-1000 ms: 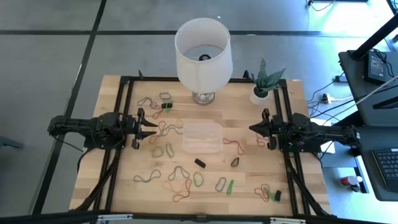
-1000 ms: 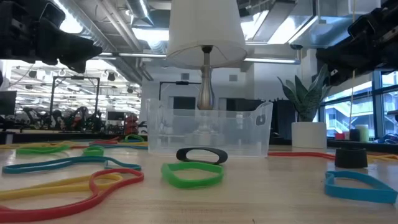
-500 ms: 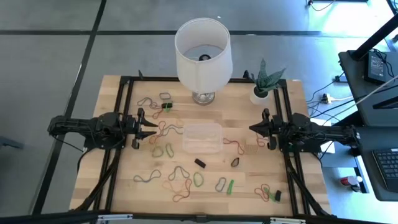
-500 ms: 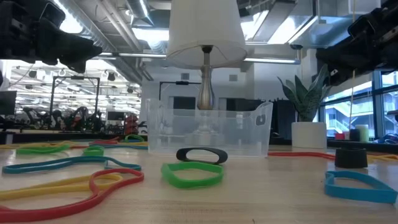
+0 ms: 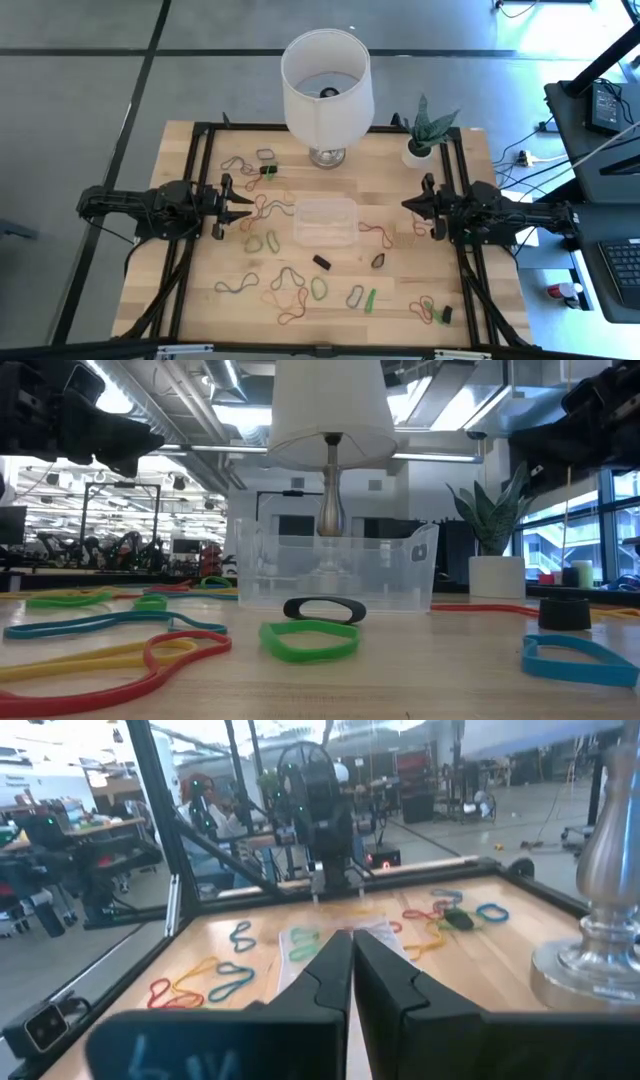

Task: Pick and place rubber bands into bin
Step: Put the yellow rubber band into the container

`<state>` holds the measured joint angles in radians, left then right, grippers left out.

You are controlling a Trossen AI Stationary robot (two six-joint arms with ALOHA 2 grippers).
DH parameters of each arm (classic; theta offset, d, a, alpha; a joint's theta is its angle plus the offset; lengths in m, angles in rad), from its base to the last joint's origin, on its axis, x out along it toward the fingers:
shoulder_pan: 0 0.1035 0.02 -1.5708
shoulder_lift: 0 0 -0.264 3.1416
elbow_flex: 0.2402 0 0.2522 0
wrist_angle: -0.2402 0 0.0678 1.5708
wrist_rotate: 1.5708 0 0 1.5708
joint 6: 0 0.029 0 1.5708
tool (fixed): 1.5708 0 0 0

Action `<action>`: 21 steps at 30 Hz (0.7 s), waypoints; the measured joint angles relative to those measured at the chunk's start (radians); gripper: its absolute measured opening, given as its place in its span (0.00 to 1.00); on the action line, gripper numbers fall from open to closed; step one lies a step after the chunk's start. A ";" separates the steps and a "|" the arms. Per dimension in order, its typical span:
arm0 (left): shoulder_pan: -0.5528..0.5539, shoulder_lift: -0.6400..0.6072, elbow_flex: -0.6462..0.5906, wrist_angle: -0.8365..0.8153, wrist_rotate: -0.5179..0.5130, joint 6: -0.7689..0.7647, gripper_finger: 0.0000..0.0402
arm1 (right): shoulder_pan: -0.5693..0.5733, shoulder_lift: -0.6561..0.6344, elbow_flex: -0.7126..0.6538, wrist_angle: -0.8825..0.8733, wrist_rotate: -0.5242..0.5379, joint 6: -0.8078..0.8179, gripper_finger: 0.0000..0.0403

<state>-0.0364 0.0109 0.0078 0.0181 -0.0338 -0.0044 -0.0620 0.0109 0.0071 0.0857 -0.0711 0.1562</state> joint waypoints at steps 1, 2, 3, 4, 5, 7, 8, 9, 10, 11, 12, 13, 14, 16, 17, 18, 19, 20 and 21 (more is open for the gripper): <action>0.000 0.000 0.000 0.000 0.000 0.000 0.33 | 0.000 0.000 0.000 0.012 0.000 0.000 0.04; 0.000 0.000 0.000 0.000 0.000 0.000 0.33 | 0.000 0.000 0.000 0.023 0.000 0.001 0.04; 0.000 0.000 0.000 0.000 0.000 0.000 0.33 | 0.000 0.000 0.000 0.025 0.000 0.005 0.04; 0.000 0.000 0.000 0.000 0.000 0.000 0.33 | 0.000 0.000 0.000 0.023 0.000 0.018 0.04; 0.000 0.000 0.000 0.000 0.000 0.000 0.33 | 0.000 0.000 0.000 0.021 0.000 0.029 0.04; 0.000 0.000 0.000 0.000 0.000 0.000 0.33 | 0.000 0.000 0.000 0.020 0.000 0.061 0.04; 0.000 0.000 0.000 0.000 0.000 0.000 0.33 | 0.000 0.000 0.000 0.019 0.001 0.074 0.04; 0.000 0.000 0.000 0.000 0.000 0.000 0.33 | 0.000 0.000 0.000 0.023 0.003 0.074 0.04; 0.000 0.000 0.000 0.000 0.000 0.000 0.33 | 0.000 0.000 0.000 0.026 0.003 0.071 0.04; 0.000 0.000 0.000 0.000 0.000 0.000 0.33 | 0.000 0.000 0.000 0.027 0.002 0.071 0.04; 0.000 0.000 0.000 0.000 0.000 0.000 0.33 | 0.000 0.000 0.000 0.028 -0.005 0.072 0.04; 0.000 0.000 0.000 0.000 0.000 0.000 0.33 | 0.000 0.000 0.000 0.033 -0.017 0.075 0.03; 0.000 0.000 0.000 0.000 0.000 0.000 0.33 | 0.000 0.000 0.000 0.044 -0.031 0.075 0.02; 0.000 0.000 0.000 0.000 0.000 0.000 0.33 | 0.002 0.000 0.000 0.071 -0.047 0.068 0.01; 0.000 0.000 0.000 0.000 0.000 0.000 0.33 | 0.005 0.000 0.000 0.085 -0.048 0.056 0.01; 0.000 0.000 0.000 0.000 0.000 0.000 0.33 | 0.008 0.000 0.004 0.087 -0.043 0.043 0.01; 0.000 0.000 0.000 0.000 0.000 0.000 0.33 | 0.011 0.004 0.012 0.084 -0.028 0.025 0.01; 0.000 0.000 0.000 0.000 0.000 0.000 0.33 | 0.015 0.012 0.024 0.085 -0.004 0.016 0.01; 0.000 0.000 0.000 0.000 0.000 0.000 0.33 | 0.019 0.021 0.038 0.085 0.025 -0.001 0.01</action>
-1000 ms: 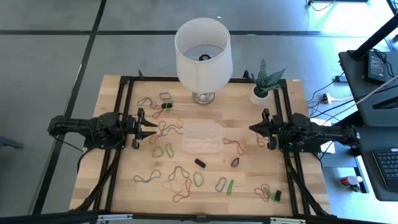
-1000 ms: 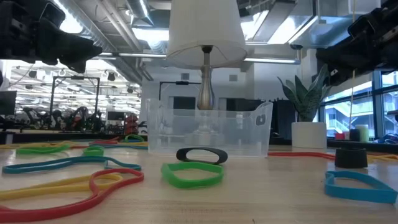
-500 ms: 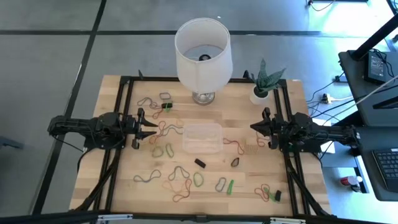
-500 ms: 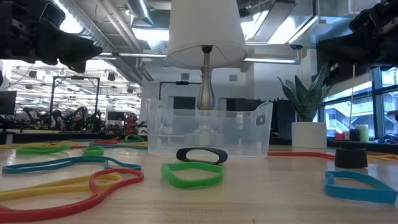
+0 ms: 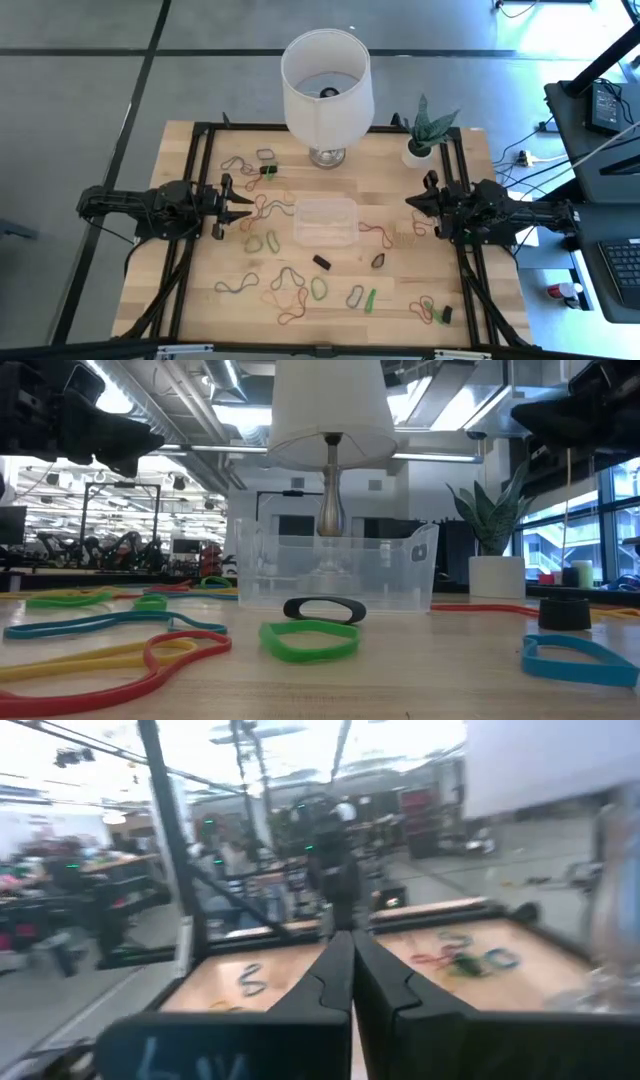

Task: Pick and place rubber bands into bin
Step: Put the yellow rubber band into the container

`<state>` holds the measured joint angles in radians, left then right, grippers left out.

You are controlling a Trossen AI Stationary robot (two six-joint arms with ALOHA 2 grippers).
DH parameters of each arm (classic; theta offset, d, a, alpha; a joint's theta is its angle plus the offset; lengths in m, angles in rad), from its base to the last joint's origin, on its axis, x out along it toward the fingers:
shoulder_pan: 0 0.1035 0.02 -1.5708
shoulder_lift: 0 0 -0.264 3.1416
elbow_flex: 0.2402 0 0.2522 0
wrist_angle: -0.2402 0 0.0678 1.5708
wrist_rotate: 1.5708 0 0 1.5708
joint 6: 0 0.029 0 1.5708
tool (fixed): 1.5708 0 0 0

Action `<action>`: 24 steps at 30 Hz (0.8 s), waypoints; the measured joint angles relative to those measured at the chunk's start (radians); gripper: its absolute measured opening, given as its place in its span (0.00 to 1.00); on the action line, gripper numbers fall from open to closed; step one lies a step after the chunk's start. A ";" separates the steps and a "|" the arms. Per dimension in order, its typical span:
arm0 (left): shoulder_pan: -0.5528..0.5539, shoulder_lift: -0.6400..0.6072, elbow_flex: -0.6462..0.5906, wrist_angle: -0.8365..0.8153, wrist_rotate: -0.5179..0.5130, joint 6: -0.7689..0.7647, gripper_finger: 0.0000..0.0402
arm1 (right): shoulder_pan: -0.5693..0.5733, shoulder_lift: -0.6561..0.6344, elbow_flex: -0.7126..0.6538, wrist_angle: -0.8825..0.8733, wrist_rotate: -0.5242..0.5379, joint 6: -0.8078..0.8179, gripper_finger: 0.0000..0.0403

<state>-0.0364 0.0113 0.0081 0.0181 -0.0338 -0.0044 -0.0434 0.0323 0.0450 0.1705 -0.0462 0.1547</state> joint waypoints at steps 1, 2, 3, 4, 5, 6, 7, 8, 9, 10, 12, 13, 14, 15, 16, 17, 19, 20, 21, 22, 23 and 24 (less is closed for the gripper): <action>0.000 0.000 0.000 0.000 0.000 0.000 0.33 | 0.004 0.014 0.017 0.000 0.032 -0.013 0.01; 0.000 0.000 0.000 0.000 0.000 0.000 0.33 | 0.009 0.034 0.037 0.001 0.065 -0.031 0.01; 0.000 0.000 0.000 0.000 0.000 0.000 0.33 | 0.013 0.057 0.059 0.000 0.099 -0.043 0.01; 0.000 0.000 0.000 0.000 0.000 0.000 0.33 | 0.018 0.082 0.085 0.000 0.129 -0.059 0.01; 0.000 0.000 0.000 0.000 0.000 0.000 0.33 | 0.023 0.112 0.117 -0.005 0.154 -0.079 0.00; 0.000 0.000 0.000 0.000 0.000 0.000 0.33 | 0.027 0.146 0.154 -0.018 0.181 -0.093 0.00; 0.000 0.000 0.000 0.000 0.000 0.000 0.33 | 0.031 0.183 0.195 -0.039 0.215 -0.110 0.00; 0.000 0.000 0.000 0.000 0.000 0.000 0.33 | 0.034 0.224 0.239 -0.071 0.251 -0.115 0.00; 0.000 0.000 0.000 0.000 0.000 0.000 0.33 | 0.036 0.267 0.289 -0.116 0.289 -0.115 0.00; 0.000 0.000 0.000 0.000 0.000 0.000 0.33 | 0.036 0.311 0.340 -0.167 0.326 -0.108 0.00; 0.000 0.000 0.000 0.000 0.000 0.000 0.33 | 0.036 0.411 0.451 -0.286 0.384 -0.070 0.00; 0.000 0.000 0.000 0.000 0.000 0.000 0.33 | 0.036 0.462 0.507 -0.354 0.401 -0.039 0.00; 0.000 0.000 0.000 0.000 0.000 0.000 0.33 | 0.036 0.513 0.560 -0.427 0.410 -0.002 0.00; 0.000 0.000 0.000 0.000 0.000 0.000 0.33 | 0.036 0.564 0.617 -0.505 0.417 0.035 0.00; 0.000 0.000 0.000 0.000 0.000 0.000 0.33 | 0.036 0.613 0.670 -0.589 0.417 0.080 0.00; 0.000 0.000 0.000 0.000 0.000 0.000 0.33 | 0.036 0.665 0.723 -0.672 0.419 0.128 0.00; 0.000 0.000 0.000 0.000 0.000 0.000 0.33 | 0.036 0.761 0.821 -0.874 0.418 0.224 0.00; 0.000 0.000 0.000 0.000 0.000 0.000 0.33 | 0.036 0.810 0.865 -0.978 0.418 0.276 0.01; 0.000 0.000 0.000 0.000 0.000 0.000 0.33 | 0.036 0.853 0.904 -1.080 0.418 0.332 0.01; 0.000 0.000 0.000 0.000 0.000 0.000 0.33 | 0.036 0.894 0.937 -1.177 0.418 0.396 0.02; 0.000 0.000 0.000 0.000 0.000 0.000 0.33 | 0.036 0.931 0.960 -1.264 0.418 0.450 0.03; 0.000 0.000 0.000 0.000 0.000 0.000 0.33 | 0.036 0.963 0.975 -1.335 0.415 0.503 0.04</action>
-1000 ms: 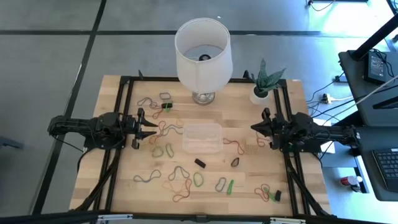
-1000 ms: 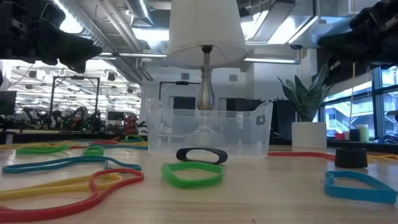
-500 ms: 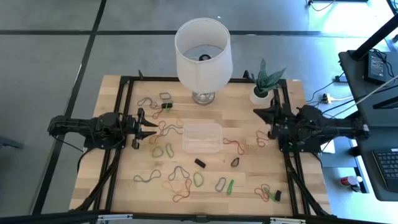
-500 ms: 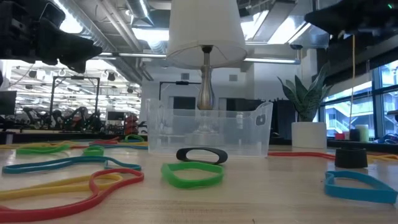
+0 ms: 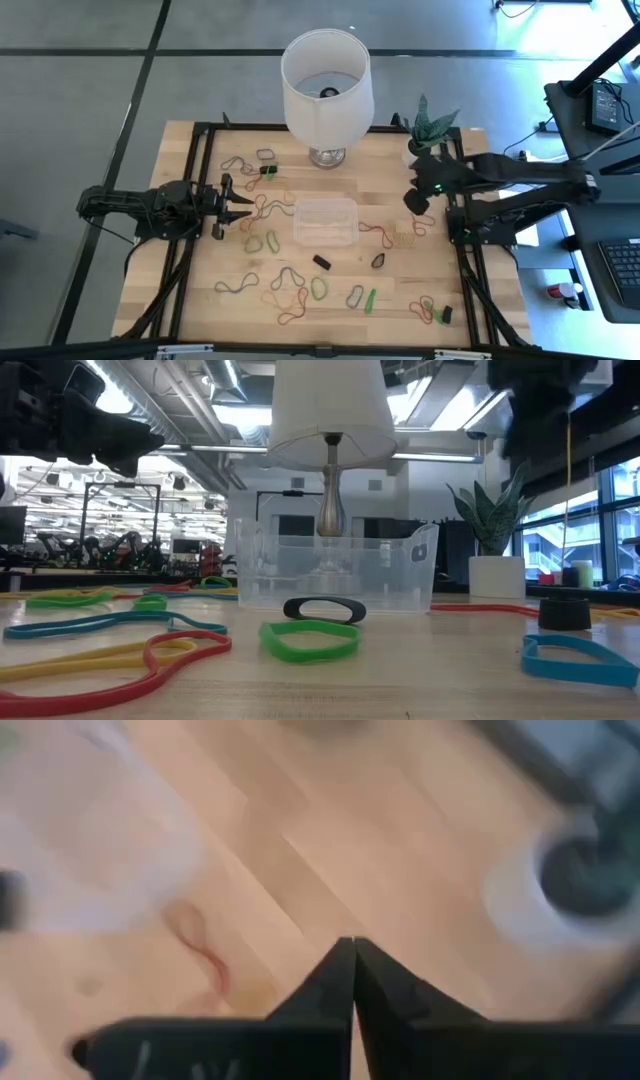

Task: Pick and place rubber bands into bin
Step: Put the yellow rubber band into the container

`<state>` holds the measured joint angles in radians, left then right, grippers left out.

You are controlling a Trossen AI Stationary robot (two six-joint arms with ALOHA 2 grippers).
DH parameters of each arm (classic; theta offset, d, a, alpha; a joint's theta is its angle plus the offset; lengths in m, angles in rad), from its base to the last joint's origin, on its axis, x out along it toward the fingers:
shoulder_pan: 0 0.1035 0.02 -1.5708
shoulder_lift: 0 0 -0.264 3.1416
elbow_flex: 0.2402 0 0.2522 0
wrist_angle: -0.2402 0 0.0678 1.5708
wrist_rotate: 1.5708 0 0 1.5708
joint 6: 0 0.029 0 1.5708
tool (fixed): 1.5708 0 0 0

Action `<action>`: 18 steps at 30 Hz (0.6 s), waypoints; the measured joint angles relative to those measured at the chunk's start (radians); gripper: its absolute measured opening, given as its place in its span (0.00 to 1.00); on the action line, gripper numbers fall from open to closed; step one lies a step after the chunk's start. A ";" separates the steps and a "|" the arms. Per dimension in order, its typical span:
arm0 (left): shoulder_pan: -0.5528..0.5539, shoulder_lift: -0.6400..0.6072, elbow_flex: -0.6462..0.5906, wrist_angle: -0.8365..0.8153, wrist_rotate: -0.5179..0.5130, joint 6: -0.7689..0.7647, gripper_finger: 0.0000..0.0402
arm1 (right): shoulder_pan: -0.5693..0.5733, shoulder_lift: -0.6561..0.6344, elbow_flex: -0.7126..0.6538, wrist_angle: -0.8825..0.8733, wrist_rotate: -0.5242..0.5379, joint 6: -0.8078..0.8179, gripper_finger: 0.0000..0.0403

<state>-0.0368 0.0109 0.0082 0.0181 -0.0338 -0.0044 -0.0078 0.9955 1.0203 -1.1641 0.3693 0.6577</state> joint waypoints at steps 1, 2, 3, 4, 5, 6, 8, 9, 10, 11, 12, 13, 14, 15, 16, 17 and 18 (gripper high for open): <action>0.000 0.000 0.000 0.000 0.000 0.000 0.33 | 0.000 0.028 0.009 -0.055 -0.010 0.044 0.05; 0.000 0.000 0.000 0.000 0.000 0.000 0.33 | 0.000 0.053 0.009 -0.094 -0.029 0.073 0.06; 0.000 0.000 0.000 0.000 0.000 0.000 0.33 | -0.001 0.075 0.003 -0.119 -0.054 0.094 0.08; 0.000 0.000 0.000 0.000 0.000 0.000 0.33 | -0.003 0.092 -0.010 -0.125 -0.082 0.102 0.09; 0.000 0.000 0.000 0.000 0.000 0.000 0.33 | -0.004 0.107 -0.027 -0.121 -0.120 0.111 0.11; 0.000 0.000 0.000 0.000 0.000 0.000 0.33 | -0.003 0.122 -0.047 -0.109 -0.156 0.123 0.13; 0.000 0.000 0.000 0.000 0.000 0.000 0.33 | -0.003 0.149 -0.096 -0.067 -0.220 0.126 0.17; 0.000 0.000 0.000 0.000 0.000 0.000 0.33 | -0.003 0.160 -0.123 -0.045 -0.244 0.125 0.19; 0.000 0.000 0.000 0.000 0.000 0.000 0.33 | -0.003 0.170 -0.151 -0.022 -0.265 0.126 0.21; 0.000 0.000 0.000 0.000 0.000 0.000 0.33 | -0.003 0.178 -0.178 0.010 -0.287 0.129 0.23; 0.000 0.000 0.000 0.000 0.000 0.000 0.33 | -0.003 0.184 -0.203 0.042 -0.310 0.139 0.25; 0.000 0.000 0.000 0.000 0.000 0.000 0.33 | -0.003 0.189 -0.226 0.077 -0.326 0.150 0.27; 0.000 0.000 0.000 0.000 0.000 0.000 0.33 | -0.003 0.191 -0.247 0.113 -0.340 0.155 0.29; 0.000 0.000 0.000 0.000 0.000 0.000 0.33 | -0.002 0.192 -0.265 0.144 -0.353 0.169 0.31; 0.000 0.000 0.000 0.000 0.000 0.000 0.33 | -0.001 0.196 -0.279 0.170 -0.361 0.180 0.33; 0.000 0.000 0.000 0.000 0.000 0.000 0.33 | 0.000 0.198 -0.290 0.196 -0.367 0.194 0.34; 0.000 0.000 0.000 0.000 0.000 0.000 0.33 | 0.004 0.198 -0.297 0.215 -0.369 0.204 0.35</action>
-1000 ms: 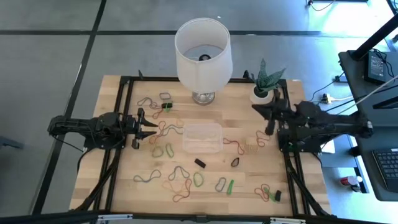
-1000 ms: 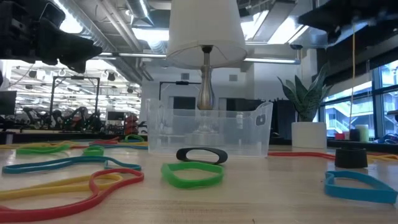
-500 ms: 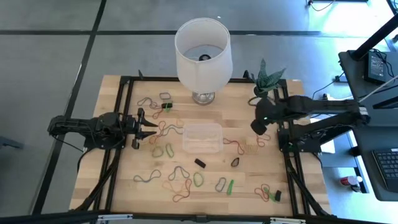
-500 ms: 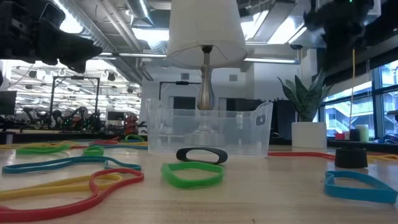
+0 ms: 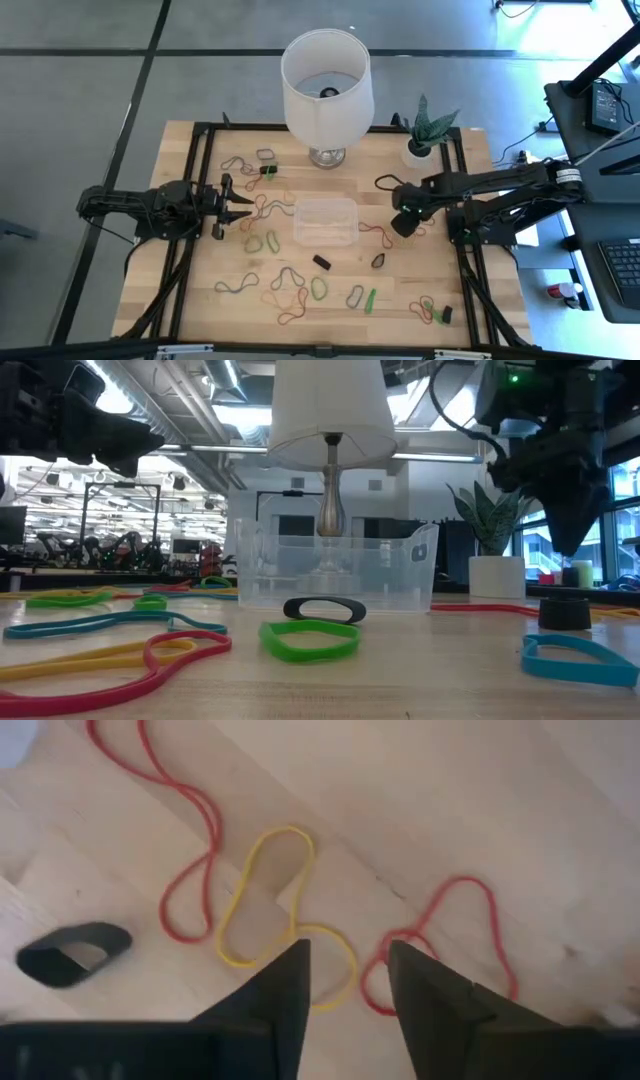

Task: Pick and place rubber bands into bin
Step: Put the yellow rubber band into the container

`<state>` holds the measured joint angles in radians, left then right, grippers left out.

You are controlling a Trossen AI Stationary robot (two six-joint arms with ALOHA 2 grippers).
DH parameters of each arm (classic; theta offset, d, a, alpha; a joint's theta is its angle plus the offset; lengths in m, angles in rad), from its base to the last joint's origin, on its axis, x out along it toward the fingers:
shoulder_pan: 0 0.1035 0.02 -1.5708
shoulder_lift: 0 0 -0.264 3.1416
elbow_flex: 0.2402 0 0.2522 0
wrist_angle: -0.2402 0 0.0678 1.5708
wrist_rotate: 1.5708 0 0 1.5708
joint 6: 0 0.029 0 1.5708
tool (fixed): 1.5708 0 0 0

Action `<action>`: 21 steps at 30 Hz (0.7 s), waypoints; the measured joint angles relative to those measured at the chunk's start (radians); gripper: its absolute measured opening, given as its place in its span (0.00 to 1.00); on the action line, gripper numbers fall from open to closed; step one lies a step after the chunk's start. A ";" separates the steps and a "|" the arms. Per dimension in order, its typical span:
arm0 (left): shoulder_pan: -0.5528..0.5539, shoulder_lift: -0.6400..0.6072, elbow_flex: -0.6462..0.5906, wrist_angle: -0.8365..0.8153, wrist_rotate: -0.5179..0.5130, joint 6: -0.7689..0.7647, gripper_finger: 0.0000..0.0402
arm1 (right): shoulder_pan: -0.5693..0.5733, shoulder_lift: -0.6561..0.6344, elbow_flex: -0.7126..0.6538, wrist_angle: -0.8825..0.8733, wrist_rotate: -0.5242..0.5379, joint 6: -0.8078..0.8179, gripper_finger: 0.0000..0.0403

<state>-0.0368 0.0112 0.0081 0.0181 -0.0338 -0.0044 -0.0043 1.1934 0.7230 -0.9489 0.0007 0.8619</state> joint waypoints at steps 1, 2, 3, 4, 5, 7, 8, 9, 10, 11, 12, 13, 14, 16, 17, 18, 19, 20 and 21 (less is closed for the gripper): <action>0.000 0.000 0.000 0.000 0.000 0.000 0.33 | 0.006 0.000 -0.007 0.017 0.001 0.009 0.36; 0.000 0.000 0.000 0.000 0.000 0.000 0.33 | 0.014 0.002 -0.012 0.027 0.003 0.020 0.37; 0.000 0.000 0.000 0.000 0.000 0.000 0.33 | 0.025 0.004 -0.017 0.034 0.004 0.025 0.37; 0.000 0.000 0.000 0.000 0.000 0.000 0.33 | 0.035 0.008 -0.020 0.040 0.004 0.028 0.37; 0.000 0.000 0.000 -0.001 0.000 0.000 0.33 | 0.047 0.013 -0.023 0.050 0.004 0.030 0.37; 0.000 0.000 0.000 -0.001 0.000 0.000 0.33 | 0.076 0.030 -0.024 0.060 0.009 0.048 0.37; 0.000 0.000 0.000 -0.001 0.000 0.000 0.33 | 0.092 0.041 -0.024 0.062 0.021 0.052 0.37; 0.000 0.000 0.000 -0.001 0.000 0.000 0.33 | 0.108 0.054 -0.024 0.064 0.028 0.057 0.37; 0.000 0.000 0.000 0.000 0.000 0.000 0.33 | 0.125 0.068 -0.024 0.069 0.030 0.066 0.37; 0.000 0.000 0.000 0.000 0.000 0.000 0.33 | 0.141 0.082 -0.024 0.074 0.032 0.077 0.37; 0.000 0.000 0.000 0.000 0.000 0.000 0.33 | 0.155 0.097 -0.024 0.078 0.035 0.079 0.37; 0.000 0.000 0.000 -0.001 0.000 0.000 0.33 | 0.169 0.113 -0.024 0.087 0.039 0.080 0.37; 0.000 0.000 0.000 -0.001 -0.001 0.000 0.33 | 0.181 0.128 -0.024 0.098 0.042 0.080 0.37; 0.000 0.000 0.000 -0.001 -0.001 0.000 0.33 | 0.194 0.158 -0.024 0.115 0.043 0.080 0.37; 0.000 0.000 0.000 -0.001 -0.001 0.000 0.33 | 0.200 0.173 -0.024 0.126 0.045 0.080 0.37; 0.000 0.000 0.000 0.000 -0.001 0.000 0.33 | 0.202 0.187 -0.024 0.133 0.051 0.079 0.37; 0.000 0.000 0.000 -0.001 -0.001 0.000 0.33 | 0.202 0.201 -0.024 0.135 0.057 0.078 0.37; 0.000 0.000 0.000 0.000 -0.001 0.000 0.33 | 0.202 0.215 -0.024 0.135 0.066 0.078 0.37; 0.000 0.000 0.000 0.000 -0.001 0.000 0.33 | 0.202 0.230 -0.024 0.138 0.070 0.076 0.37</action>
<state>-0.0365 0.0109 0.0082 0.0177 -0.0348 -0.0044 0.1982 1.4235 0.6991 -0.8107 0.0710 0.9378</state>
